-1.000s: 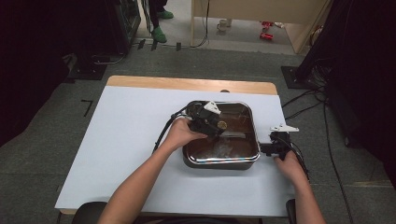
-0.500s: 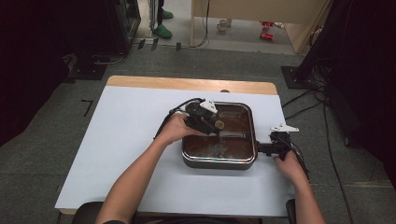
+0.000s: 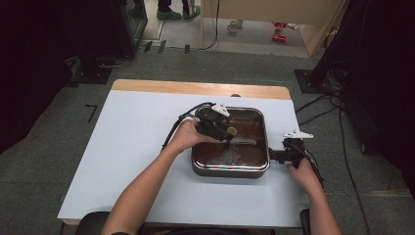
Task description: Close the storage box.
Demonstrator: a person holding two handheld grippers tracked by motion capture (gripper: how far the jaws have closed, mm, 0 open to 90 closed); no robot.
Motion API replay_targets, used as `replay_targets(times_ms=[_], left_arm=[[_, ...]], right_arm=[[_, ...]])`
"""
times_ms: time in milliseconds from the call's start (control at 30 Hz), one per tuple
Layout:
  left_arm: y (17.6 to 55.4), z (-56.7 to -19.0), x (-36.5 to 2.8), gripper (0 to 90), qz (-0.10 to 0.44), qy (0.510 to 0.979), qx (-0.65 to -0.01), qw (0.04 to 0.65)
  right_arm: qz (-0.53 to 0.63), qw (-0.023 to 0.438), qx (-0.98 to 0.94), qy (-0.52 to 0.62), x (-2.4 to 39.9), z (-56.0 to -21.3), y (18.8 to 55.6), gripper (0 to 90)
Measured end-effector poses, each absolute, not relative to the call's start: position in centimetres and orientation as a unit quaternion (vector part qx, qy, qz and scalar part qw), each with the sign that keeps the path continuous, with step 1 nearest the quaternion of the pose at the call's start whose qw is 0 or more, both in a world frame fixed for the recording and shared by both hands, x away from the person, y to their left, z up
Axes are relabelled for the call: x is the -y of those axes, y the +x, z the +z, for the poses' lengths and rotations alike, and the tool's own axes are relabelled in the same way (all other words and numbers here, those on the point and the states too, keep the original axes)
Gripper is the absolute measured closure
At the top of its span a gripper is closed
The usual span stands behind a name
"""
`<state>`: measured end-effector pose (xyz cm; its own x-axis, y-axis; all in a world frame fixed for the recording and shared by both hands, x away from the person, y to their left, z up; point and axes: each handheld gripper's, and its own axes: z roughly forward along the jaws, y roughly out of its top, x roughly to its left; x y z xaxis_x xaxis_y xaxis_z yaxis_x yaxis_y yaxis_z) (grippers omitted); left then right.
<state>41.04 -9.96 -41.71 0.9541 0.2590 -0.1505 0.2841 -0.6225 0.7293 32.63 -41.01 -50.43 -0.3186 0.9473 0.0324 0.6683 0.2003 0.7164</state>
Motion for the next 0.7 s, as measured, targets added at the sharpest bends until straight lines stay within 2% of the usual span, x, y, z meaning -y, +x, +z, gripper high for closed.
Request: replay_targets(times_ms=[100, 333, 533, 700], left_arm=[[40.9, -41.1, 9.6, 44.2, -0.024, 0.898, -0.162, 0.409], [39.7, -40.3, 7.6, 38.9, -0.014, 0.897, -0.185, 0.402], [38.7, -40.2, 5.2, 31.6, 0.021, 0.891, -0.214, 0.399], [38.2, -40.3, 3.6, 28.2, 0.022, 0.883, -0.24, 0.402]], right_arm=[[0.325, 0.215, -0.744, 0.543, 41.0, -50.4, 32.6, 8.3], [0.325, 0.215, -0.744, 0.543, 41.0, -50.4, 32.6, 8.3], [0.324, 0.215, -0.744, 0.543, 41.0, -50.4, 32.6, 8.3], [0.325, 0.215, -0.744, 0.542, 41.0, -50.4, 32.6, 8.3]])
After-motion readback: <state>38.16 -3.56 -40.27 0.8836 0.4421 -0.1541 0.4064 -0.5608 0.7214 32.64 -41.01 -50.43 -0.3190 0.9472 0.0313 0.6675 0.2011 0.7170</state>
